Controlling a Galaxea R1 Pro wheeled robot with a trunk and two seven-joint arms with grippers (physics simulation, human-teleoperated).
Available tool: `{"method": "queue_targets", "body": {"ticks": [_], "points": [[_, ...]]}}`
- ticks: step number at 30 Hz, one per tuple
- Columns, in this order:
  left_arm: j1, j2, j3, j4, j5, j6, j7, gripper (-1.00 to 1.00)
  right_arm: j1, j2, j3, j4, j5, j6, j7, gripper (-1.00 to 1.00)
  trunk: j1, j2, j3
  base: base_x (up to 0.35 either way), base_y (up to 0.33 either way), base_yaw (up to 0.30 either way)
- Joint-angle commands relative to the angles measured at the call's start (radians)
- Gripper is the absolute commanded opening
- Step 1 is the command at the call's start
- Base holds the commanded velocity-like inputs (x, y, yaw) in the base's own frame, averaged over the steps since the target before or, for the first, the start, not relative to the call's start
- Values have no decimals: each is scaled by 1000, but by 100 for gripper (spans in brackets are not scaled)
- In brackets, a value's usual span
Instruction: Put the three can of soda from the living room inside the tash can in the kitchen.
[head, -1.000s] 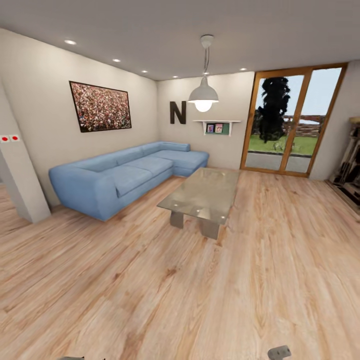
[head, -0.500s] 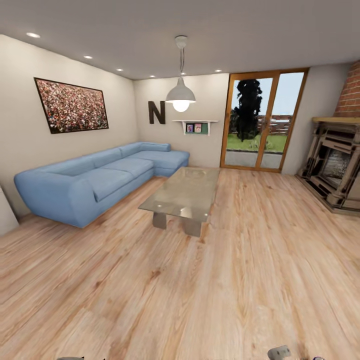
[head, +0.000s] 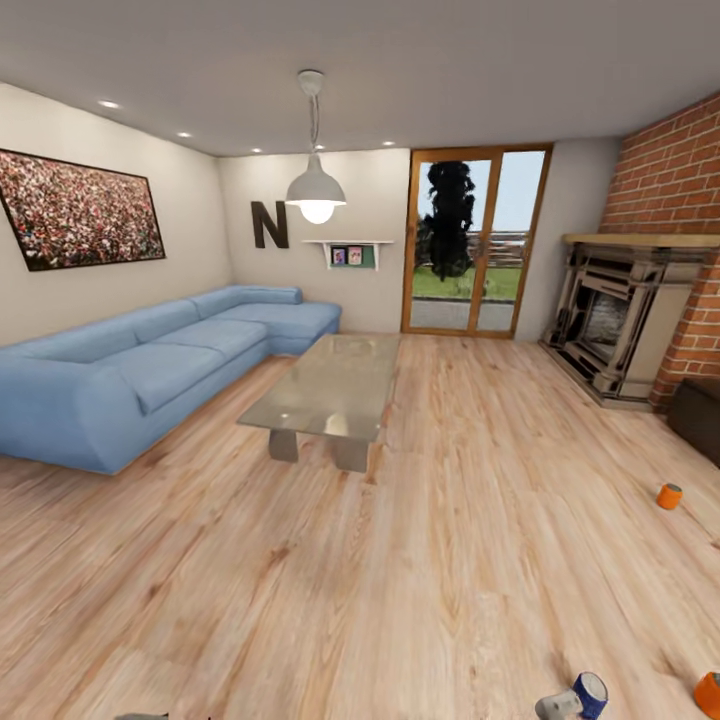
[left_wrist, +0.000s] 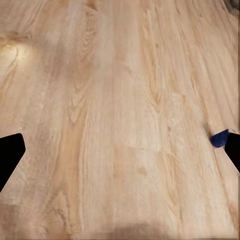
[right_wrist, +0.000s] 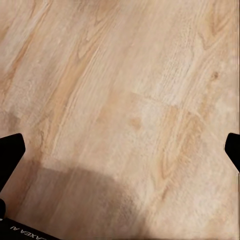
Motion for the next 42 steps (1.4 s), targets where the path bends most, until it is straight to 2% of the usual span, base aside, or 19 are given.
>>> {"method": "queue_targets", "body": {"ticks": [1, 42], "points": [[0, 0, 0, 0, 0, 0, 0, 100, 0, 0, 0, 0, 0, 0, 0, 100, 0, 0, 0, 0, 0, -268], [0, 0, -1, 0, 0, 0, 0, 100, 0, 0, 0, 2, 0, 0, 0, 100, 0, 0, 0, 0, 0, -268]]}}
